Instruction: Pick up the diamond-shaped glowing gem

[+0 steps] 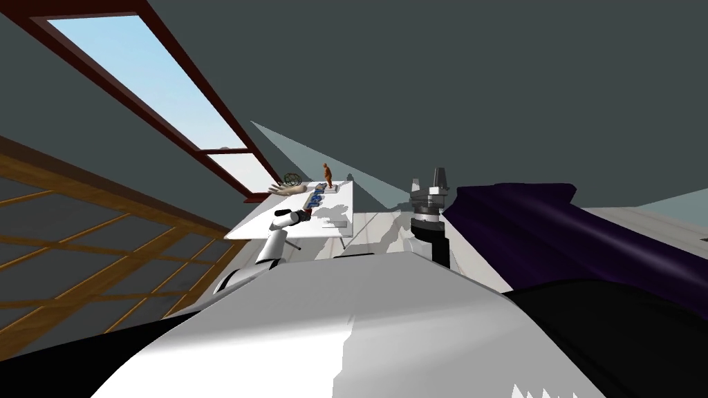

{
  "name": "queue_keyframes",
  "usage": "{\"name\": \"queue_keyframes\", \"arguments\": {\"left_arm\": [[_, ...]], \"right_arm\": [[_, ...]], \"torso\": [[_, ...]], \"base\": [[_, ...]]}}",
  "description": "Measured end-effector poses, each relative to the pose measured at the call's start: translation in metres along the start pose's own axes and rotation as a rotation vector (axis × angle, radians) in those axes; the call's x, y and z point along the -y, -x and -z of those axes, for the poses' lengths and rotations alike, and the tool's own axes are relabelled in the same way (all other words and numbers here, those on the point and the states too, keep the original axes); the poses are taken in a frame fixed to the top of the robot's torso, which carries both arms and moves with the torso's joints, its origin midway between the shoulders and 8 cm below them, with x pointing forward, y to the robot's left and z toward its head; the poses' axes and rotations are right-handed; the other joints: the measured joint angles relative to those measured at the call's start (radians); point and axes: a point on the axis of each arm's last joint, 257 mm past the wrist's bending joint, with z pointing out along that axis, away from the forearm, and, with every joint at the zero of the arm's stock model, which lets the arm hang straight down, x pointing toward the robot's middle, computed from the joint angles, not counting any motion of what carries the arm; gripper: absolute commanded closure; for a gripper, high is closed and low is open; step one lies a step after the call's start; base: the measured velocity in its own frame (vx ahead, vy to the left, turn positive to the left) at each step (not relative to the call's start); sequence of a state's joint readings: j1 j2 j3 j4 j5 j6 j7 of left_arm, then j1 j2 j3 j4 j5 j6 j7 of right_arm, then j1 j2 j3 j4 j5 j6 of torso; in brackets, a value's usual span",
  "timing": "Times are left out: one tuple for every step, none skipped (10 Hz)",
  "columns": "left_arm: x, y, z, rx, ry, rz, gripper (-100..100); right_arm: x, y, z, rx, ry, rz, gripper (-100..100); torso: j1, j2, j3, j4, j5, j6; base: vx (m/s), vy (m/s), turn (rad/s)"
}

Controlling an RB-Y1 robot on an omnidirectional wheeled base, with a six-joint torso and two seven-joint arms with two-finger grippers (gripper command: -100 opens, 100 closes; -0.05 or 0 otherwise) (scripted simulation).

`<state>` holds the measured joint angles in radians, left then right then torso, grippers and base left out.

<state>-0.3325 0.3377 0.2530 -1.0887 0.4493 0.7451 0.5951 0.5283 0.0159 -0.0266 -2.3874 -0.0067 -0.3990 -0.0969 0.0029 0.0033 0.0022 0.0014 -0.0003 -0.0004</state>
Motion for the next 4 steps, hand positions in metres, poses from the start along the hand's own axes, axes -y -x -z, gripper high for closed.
{"name": "queue_keyframes", "arguments": {"left_arm": [[0.0003,-0.0004,0.0006,0.001,-0.003,0.007,100],[0.0007,0.0004,0.0018,0.005,-0.008,0.012,100],[0.0009,0.0004,0.0023,0.006,-0.011,0.020,100],[0.0008,0.0004,0.0023,0.006,-0.011,0.022,0]], "right_arm": [[0.0000,0.0000,0.0000,0.000,0.000,0.000,0],[0.0000,0.0000,0.0000,0.000,0.000,0.000,0],[0.0000,0.0000,0.0000,0.000,0.000,0.000,0],[0.0000,0.0000,0.0000,0.000,0.000,0.000,0]], "torso": [[0.000,0.000,0.000,0.000,0.000,-0.001],[0.000,0.000,0.000,0.000,0.000,0.000],[0.000,0.000,0.000,0.000,0.000,-0.001],[-0.001,-0.001,-0.001,0.000,0.000,-0.001]], "base": [[-0.038,0.035,-0.103],[-0.032,0.030,-0.066],[-0.012,0.011,-0.009],[0.000,0.000,0.000]]}}
